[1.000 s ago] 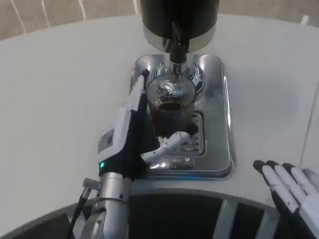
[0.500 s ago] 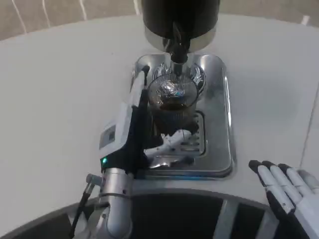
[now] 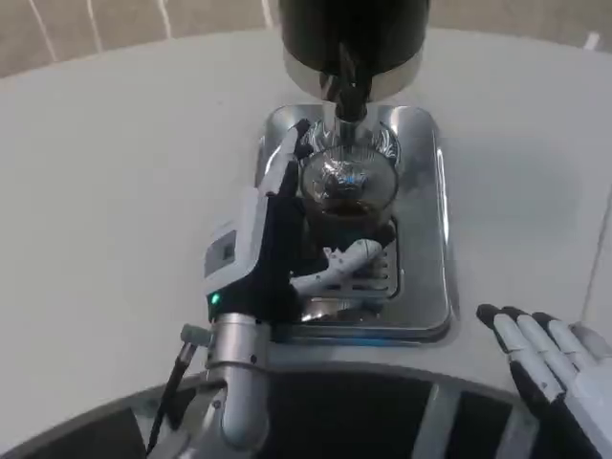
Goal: Grasp the cup under the faucet to collect the drink, then remove the cup.
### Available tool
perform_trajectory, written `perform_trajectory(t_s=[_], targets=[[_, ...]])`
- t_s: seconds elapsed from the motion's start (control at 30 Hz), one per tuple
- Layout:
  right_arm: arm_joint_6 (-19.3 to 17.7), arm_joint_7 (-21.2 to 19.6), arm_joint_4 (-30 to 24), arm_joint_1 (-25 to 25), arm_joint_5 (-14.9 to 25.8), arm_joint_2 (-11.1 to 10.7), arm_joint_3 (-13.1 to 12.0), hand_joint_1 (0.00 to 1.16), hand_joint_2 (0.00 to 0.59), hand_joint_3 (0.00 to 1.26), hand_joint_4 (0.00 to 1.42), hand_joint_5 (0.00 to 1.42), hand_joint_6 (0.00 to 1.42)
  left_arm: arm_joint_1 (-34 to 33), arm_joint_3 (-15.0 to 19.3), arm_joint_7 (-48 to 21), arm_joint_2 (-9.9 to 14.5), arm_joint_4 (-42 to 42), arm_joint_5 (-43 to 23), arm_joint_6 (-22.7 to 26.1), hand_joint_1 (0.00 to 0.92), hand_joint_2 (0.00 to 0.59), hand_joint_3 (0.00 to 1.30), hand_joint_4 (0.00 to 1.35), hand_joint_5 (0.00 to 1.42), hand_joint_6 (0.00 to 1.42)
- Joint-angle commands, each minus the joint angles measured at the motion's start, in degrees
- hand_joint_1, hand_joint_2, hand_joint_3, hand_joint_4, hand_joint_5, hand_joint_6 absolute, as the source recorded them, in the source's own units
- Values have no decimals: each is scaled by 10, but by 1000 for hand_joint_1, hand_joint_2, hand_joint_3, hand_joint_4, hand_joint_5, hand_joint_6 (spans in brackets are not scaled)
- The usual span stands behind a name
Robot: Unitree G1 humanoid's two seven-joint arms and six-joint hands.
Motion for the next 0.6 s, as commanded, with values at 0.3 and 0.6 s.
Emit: perform_trajectory(t_s=[0.3, 0.6], targets=[[27, 32, -24, -10, -5, 8, -16, 832, 328, 0, 0, 0, 26, -30, -35, 95, -67, 86, 24, 32, 592, 67, 891, 1138, 1331, 1424], [31, 38, -25, -5, -22, 21, 0, 825, 325, 0, 0, 0, 30, -28, -17, 123, -69, 84, 5, -12, 651, 52, 1055, 1291, 1408, 1424]])
